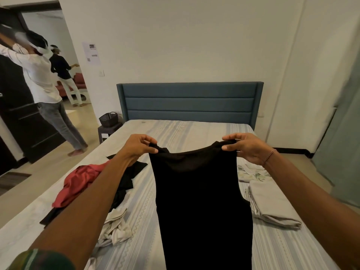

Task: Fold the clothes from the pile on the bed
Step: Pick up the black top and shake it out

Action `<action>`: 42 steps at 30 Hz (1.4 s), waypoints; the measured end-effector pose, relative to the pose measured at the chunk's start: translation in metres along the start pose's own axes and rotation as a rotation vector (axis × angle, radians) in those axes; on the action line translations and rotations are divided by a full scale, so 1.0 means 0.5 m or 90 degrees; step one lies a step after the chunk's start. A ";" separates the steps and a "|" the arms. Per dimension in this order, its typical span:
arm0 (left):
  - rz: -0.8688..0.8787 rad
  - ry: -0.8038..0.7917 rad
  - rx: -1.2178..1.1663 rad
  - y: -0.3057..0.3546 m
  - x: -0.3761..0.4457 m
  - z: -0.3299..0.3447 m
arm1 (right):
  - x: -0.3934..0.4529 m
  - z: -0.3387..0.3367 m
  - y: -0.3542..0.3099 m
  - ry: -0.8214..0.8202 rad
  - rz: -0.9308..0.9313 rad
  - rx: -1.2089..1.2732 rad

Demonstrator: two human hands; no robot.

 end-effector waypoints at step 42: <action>0.298 0.278 0.105 0.063 -0.173 -0.066 | -0.268 0.082 -0.036 0.429 -0.493 -0.384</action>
Point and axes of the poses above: each hand's wrist, its own x-axis towards the middle knuckle, its own z-axis out of the palm, y = z × x, the point moved 5 cm from there along x, towards the middle knuckle, and after that the axes turned 2 degrees about z, right-handed, at the moved point
